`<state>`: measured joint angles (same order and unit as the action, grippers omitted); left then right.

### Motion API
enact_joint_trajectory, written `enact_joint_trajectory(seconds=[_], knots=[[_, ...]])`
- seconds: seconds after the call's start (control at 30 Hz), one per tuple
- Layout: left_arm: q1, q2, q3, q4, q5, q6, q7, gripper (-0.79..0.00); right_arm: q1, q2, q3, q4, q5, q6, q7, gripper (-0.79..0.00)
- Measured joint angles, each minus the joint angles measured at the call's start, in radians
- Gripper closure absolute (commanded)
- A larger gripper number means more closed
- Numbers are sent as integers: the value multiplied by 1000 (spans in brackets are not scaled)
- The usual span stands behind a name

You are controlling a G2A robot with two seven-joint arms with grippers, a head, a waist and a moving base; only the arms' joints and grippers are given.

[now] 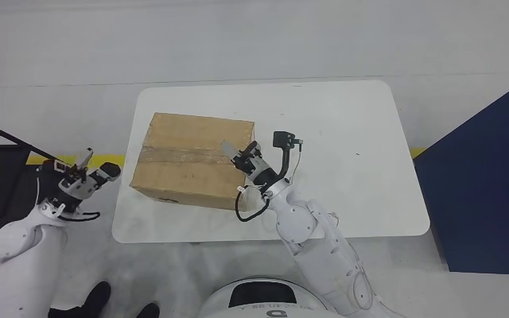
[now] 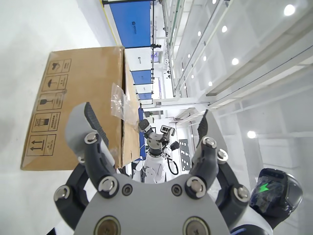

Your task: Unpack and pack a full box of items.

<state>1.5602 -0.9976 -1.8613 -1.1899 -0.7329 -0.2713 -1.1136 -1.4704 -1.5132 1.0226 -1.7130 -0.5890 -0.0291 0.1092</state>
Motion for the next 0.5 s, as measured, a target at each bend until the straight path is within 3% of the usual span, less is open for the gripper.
enact_joint_trajectory(seconds=[0.17,0.27,0.43,0.5], knots=[[-71,-2,54,90,-31,106,-67,-539,0,0,0,0,0,0,0,-785],[-103,-6,81,124,-23,90,-80,-468,0,0,0,0,0,0,0,-785],[-145,-10,112,147,-17,69,-82,-453,0,0,0,0,0,0,0,-785],[-155,-11,123,150,-7,68,-80,-351,0,0,0,0,0,0,0,-785]])
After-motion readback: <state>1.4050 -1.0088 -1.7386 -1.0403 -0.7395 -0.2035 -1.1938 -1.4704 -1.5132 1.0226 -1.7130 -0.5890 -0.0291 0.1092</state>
